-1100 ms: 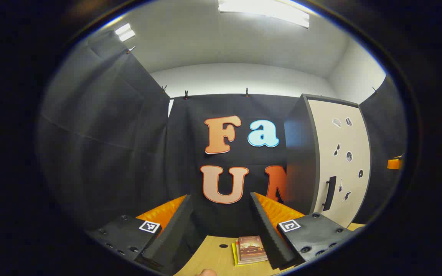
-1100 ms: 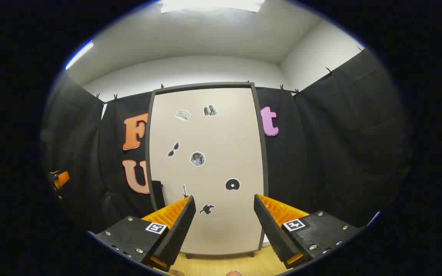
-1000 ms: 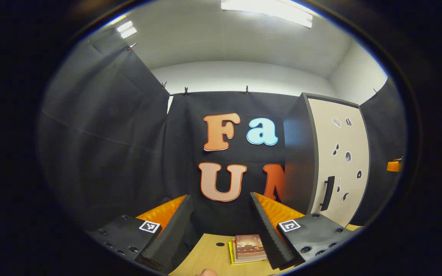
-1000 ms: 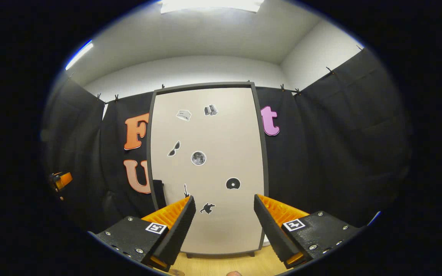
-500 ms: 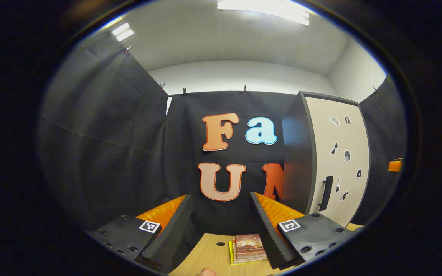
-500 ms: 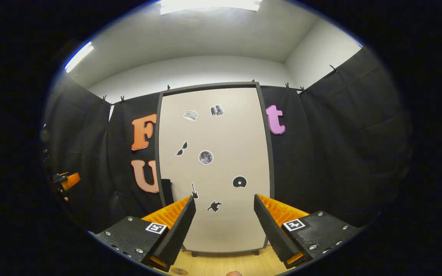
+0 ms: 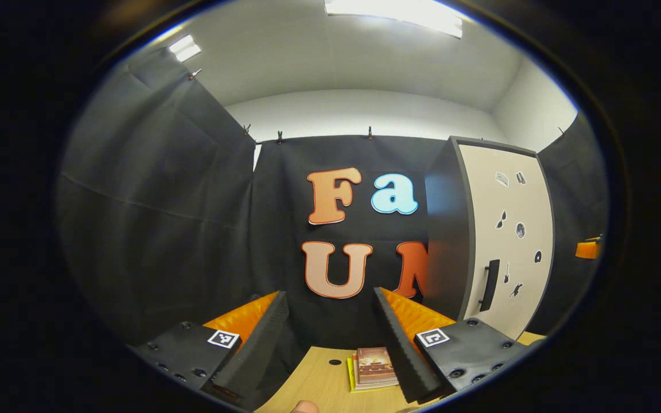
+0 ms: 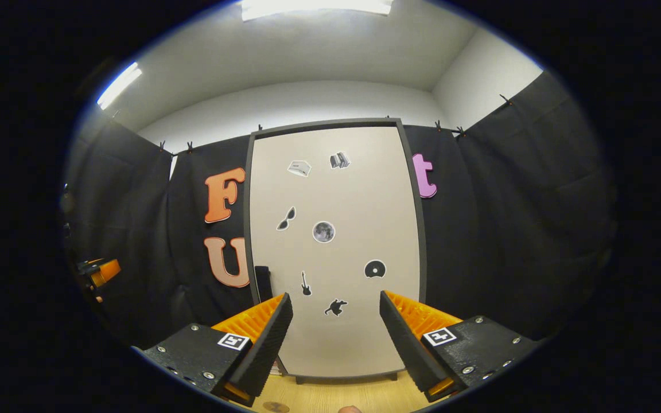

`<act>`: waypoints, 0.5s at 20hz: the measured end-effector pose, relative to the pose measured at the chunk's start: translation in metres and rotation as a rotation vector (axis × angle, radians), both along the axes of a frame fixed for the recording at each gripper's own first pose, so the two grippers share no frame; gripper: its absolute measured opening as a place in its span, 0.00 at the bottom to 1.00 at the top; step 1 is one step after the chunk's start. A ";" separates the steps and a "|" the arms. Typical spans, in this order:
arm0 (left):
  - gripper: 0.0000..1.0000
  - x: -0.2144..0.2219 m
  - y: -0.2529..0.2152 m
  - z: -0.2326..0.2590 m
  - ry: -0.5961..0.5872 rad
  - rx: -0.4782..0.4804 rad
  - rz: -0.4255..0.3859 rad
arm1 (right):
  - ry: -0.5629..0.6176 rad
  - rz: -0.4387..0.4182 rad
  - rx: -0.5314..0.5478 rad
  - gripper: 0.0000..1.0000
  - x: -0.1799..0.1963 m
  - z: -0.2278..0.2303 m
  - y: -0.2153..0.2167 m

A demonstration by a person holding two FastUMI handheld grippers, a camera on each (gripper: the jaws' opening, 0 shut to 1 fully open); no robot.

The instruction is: Open the cabinet door with the right hand, grasp the bottle in the cabinet with the left hand and place it on the coaster, then close the cabinet door with the right hand.

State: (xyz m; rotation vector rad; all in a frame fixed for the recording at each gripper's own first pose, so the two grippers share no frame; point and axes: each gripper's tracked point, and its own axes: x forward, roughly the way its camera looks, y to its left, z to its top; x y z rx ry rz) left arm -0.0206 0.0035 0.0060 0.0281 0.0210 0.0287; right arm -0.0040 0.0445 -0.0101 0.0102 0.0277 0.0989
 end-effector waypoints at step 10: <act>0.96 -0.006 0.025 -0.012 0.022 0.004 0.028 | 0.006 0.062 0.047 0.94 0.056 -0.018 0.059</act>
